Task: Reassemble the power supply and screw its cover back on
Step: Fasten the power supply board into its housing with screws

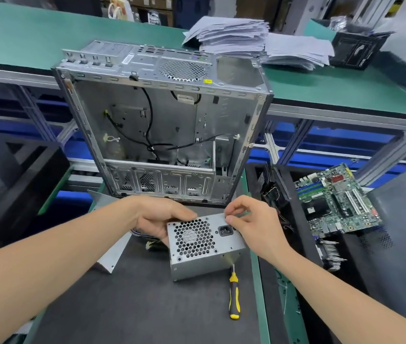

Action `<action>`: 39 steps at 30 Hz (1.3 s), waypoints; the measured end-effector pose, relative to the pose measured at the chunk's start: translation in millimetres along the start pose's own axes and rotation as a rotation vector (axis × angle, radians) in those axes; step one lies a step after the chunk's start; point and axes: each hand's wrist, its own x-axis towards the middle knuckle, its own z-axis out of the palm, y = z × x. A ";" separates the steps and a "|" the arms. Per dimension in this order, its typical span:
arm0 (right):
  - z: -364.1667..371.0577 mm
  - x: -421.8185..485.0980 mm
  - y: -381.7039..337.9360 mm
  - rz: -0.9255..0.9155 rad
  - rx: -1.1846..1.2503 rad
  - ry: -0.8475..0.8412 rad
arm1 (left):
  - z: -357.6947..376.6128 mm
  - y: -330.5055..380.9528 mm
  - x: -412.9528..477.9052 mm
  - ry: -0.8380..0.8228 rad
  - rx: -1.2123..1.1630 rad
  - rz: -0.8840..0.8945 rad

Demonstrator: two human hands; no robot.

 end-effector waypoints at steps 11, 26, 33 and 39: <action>0.1 4.6 -2.5 -0.035 -0.022 0.004 | 0.2 8.4 1.0 -0.012 0.106 -0.033; 2.4 8.0 -11.8 -0.054 -0.051 -0.029 | 2.1 -4.1 1.1 0.049 -0.139 0.092; -0.5 13.5 -11.7 -0.060 -0.058 -0.065 | 2.6 -3.2 1.7 0.081 -0.127 0.094; 1.9 19.3 -19.9 -0.093 -0.073 -0.141 | 0.9 -2.2 1.2 0.064 -0.095 0.096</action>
